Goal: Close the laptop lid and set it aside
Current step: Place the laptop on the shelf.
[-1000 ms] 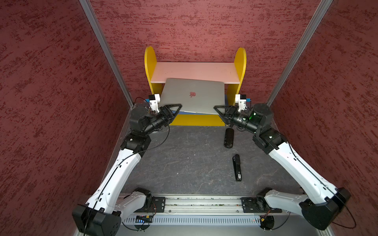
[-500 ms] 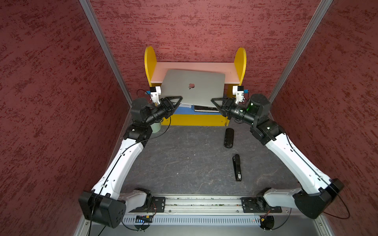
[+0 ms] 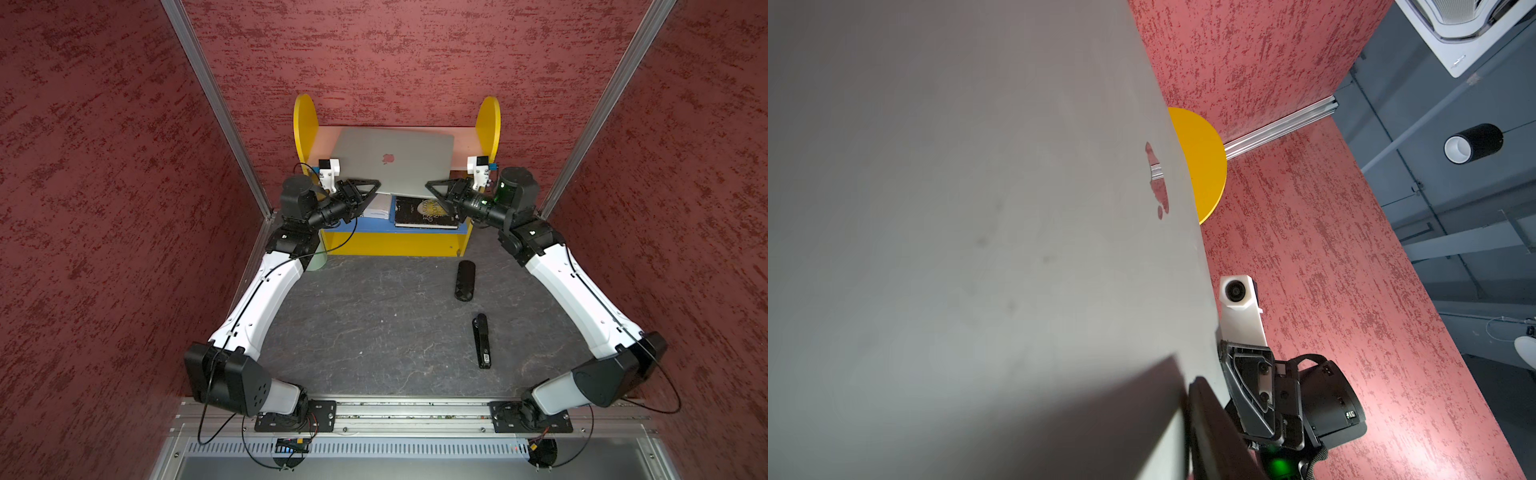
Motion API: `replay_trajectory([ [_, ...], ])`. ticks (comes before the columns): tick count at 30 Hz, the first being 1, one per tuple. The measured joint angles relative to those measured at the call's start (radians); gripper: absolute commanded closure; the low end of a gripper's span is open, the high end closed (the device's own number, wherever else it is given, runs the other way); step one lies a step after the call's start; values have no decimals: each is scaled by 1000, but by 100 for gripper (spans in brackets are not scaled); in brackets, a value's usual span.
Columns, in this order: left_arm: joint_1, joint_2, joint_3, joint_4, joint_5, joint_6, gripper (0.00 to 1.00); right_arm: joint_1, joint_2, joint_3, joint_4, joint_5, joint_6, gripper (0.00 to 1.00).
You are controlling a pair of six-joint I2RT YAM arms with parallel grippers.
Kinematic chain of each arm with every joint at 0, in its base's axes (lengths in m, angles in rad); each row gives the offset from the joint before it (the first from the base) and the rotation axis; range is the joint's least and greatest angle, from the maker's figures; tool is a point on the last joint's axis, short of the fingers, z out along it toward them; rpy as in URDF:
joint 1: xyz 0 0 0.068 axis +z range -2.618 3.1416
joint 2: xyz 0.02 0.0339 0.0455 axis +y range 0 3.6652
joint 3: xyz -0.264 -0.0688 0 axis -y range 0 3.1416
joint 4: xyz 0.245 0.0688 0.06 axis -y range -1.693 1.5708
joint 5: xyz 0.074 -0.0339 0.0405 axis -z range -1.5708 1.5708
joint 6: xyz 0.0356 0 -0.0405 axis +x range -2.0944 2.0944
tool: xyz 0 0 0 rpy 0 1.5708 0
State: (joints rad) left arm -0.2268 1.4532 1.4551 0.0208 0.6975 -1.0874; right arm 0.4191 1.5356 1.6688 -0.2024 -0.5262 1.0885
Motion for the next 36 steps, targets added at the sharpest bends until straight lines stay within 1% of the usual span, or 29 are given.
replay_trajectory([
  [7, 3, 141, 109, -3, 12, -23, 67, -58, 107, 90, -29, -41, 26, 76],
  [11, 3, 197, 176, -8, 12, -23, 65, -81, 159, 152, -40, -62, 30, 74],
  [16, 2, 241, 232, -13, 27, -22, 55, -100, 204, 207, -61, -80, 34, 71],
  [21, 2, 257, 272, -15, 30, -22, 45, -113, 260, 269, -81, -109, 29, 68],
  [27, 2, 282, 323, -14, 36, -22, 37, -121, 305, 341, -109, -136, 3, 56],
  [33, 2, 282, 335, -15, 40, -22, 25, -130, 314, 354, -137, -144, -6, 45],
  [36, 2, 282, 336, -15, 42, -22, 17, -134, 314, 354, -151, -146, -8, 42],
])
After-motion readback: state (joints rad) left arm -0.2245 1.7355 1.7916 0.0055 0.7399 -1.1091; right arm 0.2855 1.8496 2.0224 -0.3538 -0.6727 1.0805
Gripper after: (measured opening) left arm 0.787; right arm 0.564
